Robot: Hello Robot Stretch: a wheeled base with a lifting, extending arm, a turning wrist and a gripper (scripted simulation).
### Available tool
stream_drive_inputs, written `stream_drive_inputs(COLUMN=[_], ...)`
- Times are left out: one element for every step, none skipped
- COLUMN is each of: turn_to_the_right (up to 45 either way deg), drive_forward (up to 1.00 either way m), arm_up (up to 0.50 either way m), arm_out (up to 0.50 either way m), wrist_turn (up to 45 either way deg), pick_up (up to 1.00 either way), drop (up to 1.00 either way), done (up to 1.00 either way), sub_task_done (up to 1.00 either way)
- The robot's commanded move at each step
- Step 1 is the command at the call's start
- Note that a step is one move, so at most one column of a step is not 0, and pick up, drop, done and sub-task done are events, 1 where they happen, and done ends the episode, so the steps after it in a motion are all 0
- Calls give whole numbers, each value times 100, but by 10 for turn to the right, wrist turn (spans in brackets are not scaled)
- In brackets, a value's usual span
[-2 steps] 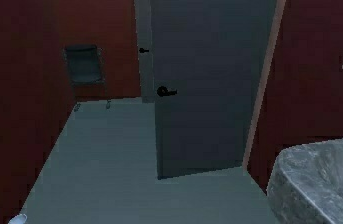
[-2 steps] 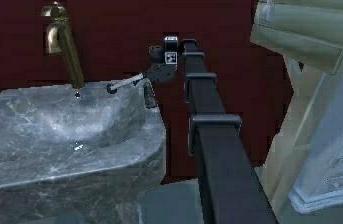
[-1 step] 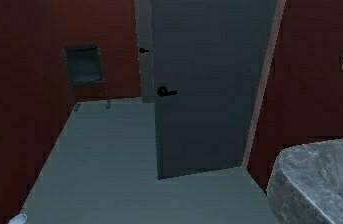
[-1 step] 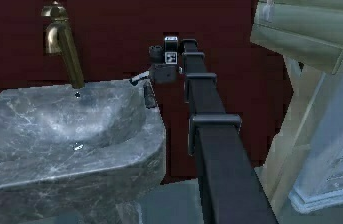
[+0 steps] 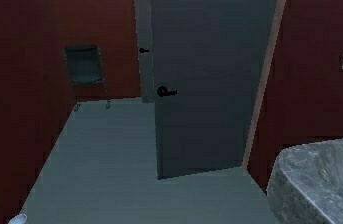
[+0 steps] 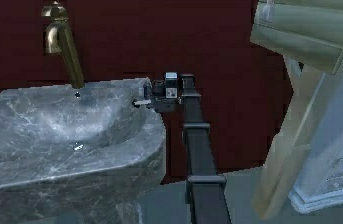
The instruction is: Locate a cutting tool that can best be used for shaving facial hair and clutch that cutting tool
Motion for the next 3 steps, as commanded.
stream_drive_inputs(turn_to_the_right=[0,0,0], drive_forward=[0,0,0], arm_up=[0,10,0], arm_out=[0,0,0], wrist_turn=[0,0,0], pick_up=[100,0,0], drop=[0,0,0], done=[0,0,100], sub_task_done=[0,0,0])
